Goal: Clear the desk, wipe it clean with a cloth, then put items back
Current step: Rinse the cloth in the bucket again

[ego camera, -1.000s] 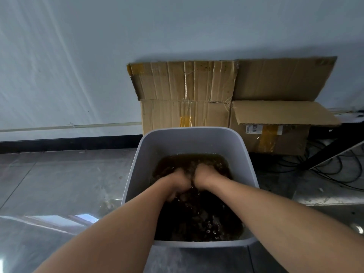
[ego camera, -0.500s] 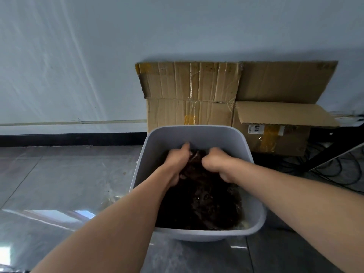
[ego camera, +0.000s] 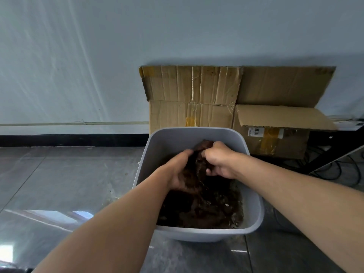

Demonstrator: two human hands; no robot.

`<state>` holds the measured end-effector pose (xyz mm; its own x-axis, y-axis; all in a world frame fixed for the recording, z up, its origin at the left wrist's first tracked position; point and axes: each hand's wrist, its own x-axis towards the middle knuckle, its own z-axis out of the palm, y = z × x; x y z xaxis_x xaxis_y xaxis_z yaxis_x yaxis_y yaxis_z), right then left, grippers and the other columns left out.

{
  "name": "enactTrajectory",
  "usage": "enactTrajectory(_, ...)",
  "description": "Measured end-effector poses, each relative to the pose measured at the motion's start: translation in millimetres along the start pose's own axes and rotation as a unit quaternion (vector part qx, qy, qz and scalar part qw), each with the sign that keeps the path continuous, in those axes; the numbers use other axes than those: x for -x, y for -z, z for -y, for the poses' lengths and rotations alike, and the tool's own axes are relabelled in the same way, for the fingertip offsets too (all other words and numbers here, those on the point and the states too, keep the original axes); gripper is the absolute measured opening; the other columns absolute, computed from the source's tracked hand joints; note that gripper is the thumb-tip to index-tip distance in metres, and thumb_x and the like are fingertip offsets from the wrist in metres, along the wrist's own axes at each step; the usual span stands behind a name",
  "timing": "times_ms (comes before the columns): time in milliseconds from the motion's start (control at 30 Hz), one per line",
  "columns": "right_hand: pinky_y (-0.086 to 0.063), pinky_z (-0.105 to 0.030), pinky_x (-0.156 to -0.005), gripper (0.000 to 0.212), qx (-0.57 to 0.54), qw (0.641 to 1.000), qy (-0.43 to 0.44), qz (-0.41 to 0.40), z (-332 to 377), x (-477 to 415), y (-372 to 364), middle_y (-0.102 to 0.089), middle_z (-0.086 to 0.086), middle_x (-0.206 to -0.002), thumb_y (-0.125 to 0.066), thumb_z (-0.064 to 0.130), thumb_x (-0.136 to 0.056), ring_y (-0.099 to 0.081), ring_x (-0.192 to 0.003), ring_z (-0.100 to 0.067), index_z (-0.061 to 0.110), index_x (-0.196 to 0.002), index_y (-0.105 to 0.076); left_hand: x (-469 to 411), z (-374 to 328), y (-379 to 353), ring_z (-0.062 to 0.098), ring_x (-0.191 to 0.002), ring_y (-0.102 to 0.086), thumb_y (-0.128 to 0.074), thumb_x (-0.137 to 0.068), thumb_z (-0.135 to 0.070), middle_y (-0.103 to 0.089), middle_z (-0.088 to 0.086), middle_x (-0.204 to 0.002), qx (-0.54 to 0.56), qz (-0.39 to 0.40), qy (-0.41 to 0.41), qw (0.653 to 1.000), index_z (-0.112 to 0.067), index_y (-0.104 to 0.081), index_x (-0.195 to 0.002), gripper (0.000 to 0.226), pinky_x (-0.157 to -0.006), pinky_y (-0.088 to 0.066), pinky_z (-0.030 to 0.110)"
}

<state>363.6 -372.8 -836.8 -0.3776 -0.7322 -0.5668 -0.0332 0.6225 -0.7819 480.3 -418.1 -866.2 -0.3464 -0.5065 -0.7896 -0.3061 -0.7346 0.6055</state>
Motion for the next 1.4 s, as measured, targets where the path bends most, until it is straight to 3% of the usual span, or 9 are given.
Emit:
enactTrajectory(133,-0.037,-0.018,-0.039,0.015,0.033,0.999,-0.027,-0.021,-1,-2,2,-0.053,-0.011,-0.092,-0.046,0.015,-0.097,-0.051,-0.077,-0.023,0.012,-0.108,-0.057,-9,3,-6,0.013,-0.055,-0.063,-0.049,-0.104,-0.026,-0.069,0.005,-0.087,0.001,-0.029,-0.040,0.999,-0.011,-0.062,-0.102,0.020,-0.039,-0.042,0.018)
enactTrajectory(333,-0.051,-0.028,-0.048,0.037,0.055,0.996,-0.041,-0.050,-10,-8,-9,-0.055,-0.008,-0.095,-0.046,0.047,-0.101,-0.053,-0.081,-0.023,0.012,-0.108,-0.056,-20,6,-3,0.032,-0.096,-0.069,-0.055,-0.098,-0.033,-0.071,0.013,-0.107,-0.084,-0.136,-0.106,0.981,-0.012,-0.061,-0.124,0.034,-0.086,-0.059,0.045)
enactTrajectory(500,-0.057,-0.035,-0.062,0.033,0.240,0.967,-0.007,-0.088,-22,-20,-20,-0.062,-0.011,-0.101,-0.040,0.032,-0.104,-0.059,-0.077,-0.028,0.005,-0.114,-0.059,-25,13,-12,0.033,-0.104,-0.066,-0.028,-0.105,-0.047,-0.066,0.018,-0.120,-0.061,-0.063,-0.035,0.995,-0.013,-0.053,-0.132,0.050,-0.075,-0.059,0.041)
enactTrajectory(667,-0.048,-0.037,-0.093,0.048,0.387,0.922,0.018,-0.029,-36,-23,-24,-0.057,-0.017,-0.133,-0.054,0.012,-0.095,-0.059,-0.118,-0.033,0.003,-0.140,-0.041,-46,25,-8,0.031,-0.120,-0.057,-0.045,-0.103,-0.029,-0.058,0.015,-0.134,-0.359,-0.200,-0.151,0.899,-0.007,-0.054,-0.133,0.039,-0.096,-0.047,0.032)
enactTrajectory(767,-0.048,-0.033,-0.090,0.038,0.427,0.904,0.022,0.010,-38,-24,-28,-0.059,-0.016,-0.131,-0.055,0.014,-0.096,-0.060,-0.118,-0.032,0.002,-0.132,-0.053,-44,26,-4,0.027,-0.110,-0.061,-0.050,-0.102,-0.029,-0.064,0.012,-0.121,-0.431,-0.152,-0.130,0.880,-0.006,-0.059,-0.128,0.036,-0.091,-0.049,0.033)
enactTrajectory(900,-0.050,-0.027,-0.067,0.022,0.309,0.951,0.011,-0.001,-33,-25,-32,-0.066,-0.010,-0.107,-0.053,0.017,-0.096,-0.066,-0.091,-0.028,0.007,-0.113,-0.064,-34,21,-8,0.019,-0.067,-0.052,-0.034,-0.106,-0.021,-0.054,0.008,-0.077,-0.212,-0.019,-0.003,0.977,-0.006,-0.061,-0.097,0.032,-0.067,-0.047,0.031)
enactTrajectory(1067,-0.037,-0.017,-0.034,0.027,0.071,0.996,-0.042,-0.035,-15,-2,-40,-0.055,-0.011,-0.072,-0.039,0.024,-0.104,-0.047,-0.046,-0.017,0.008,-0.085,-0.050,-20,13,-13,0.015,-0.026,-0.044,-0.042,-0.102,-0.027,-0.050,0.006,-0.040,0.019,-0.043,0.009,0.999,-0.009,-0.050,-0.071,0.038,-0.031,-0.035,0.014)
enactTrajectory(1267,-0.048,-0.033,-0.065,0.030,0.205,0.970,0.054,-0.118,-15,-2,-40,-0.060,-0.014,-0.092,-0.039,0.027,-0.104,-0.065,-0.086,-0.036,0.007,-0.085,-0.053,-12,6,-8,0.012,-0.037,-0.050,-0.055,-0.097,-0.040,-0.054,0.000,-0.049,0.072,-0.041,0.014,0.996,-0.017,-0.057,-0.074,0.033,-0.032,-0.032,0.014)
enactTrajectory(1400,-0.048,-0.037,-0.093,0.033,0.258,0.957,0.024,-0.128,-27,-19,-26,-0.061,-0.017,-0.125,-0.033,0.014,-0.102,-0.060,-0.110,-0.033,0.004,-0.126,-0.054,-10,9,-16,0.007,-0.033,-0.040,-0.053,-0.099,-0.036,-0.050,-0.002,-0.057,0.026,-0.045,-0.003,0.999,-0.017,-0.056,-0.082,0.026,-0.029,-0.021,0.010)
